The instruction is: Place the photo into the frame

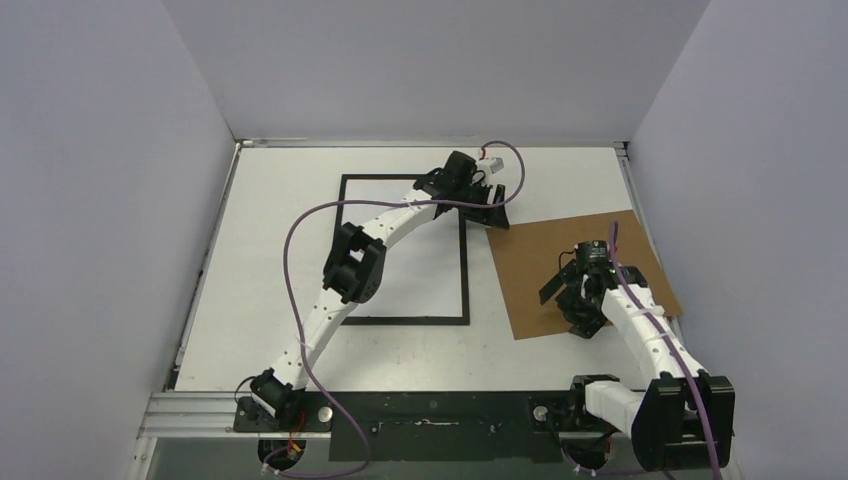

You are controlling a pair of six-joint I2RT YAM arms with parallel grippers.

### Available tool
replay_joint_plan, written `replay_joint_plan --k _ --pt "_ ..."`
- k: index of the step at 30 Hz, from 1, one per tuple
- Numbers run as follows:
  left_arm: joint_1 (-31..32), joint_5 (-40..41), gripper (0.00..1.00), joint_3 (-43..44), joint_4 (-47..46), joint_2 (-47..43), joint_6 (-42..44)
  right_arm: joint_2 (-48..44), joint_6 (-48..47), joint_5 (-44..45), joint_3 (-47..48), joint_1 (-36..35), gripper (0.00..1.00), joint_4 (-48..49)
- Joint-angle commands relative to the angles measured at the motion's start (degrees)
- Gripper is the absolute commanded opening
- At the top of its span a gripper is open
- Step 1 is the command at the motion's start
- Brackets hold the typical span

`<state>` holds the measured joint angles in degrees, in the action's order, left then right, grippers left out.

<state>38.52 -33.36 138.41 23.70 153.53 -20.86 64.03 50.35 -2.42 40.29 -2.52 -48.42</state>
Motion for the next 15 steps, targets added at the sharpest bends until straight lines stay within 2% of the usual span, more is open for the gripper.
replay_joint_plan --k 1,5,9,12,15 --pt "-0.91 8.94 0.67 1.82 -0.51 1.00 -0.07 -3.73 7.31 2.24 -2.94 1.03 0.84 -4.23" --pt "-0.48 10.84 0.67 1.12 0.55 1.88 2.09 -3.72 10.94 -1.85 -7.05 2.40 0.84 -0.17" --pt "-0.14 9.14 0.67 3.17 1.59 4.44 5.22 -4.51 14.33 -6.23 -10.89 5.73 0.84 4.99" --pt "-0.11 5.11 0.62 7.04 5.77 6.98 6.67 -4.54 15.48 -9.60 -13.47 7.90 0.84 9.70" --pt "-0.14 1.30 0.54 6.91 8.54 7.54 6.71 -2.37 14.65 -11.13 -13.67 8.32 0.84 12.11"
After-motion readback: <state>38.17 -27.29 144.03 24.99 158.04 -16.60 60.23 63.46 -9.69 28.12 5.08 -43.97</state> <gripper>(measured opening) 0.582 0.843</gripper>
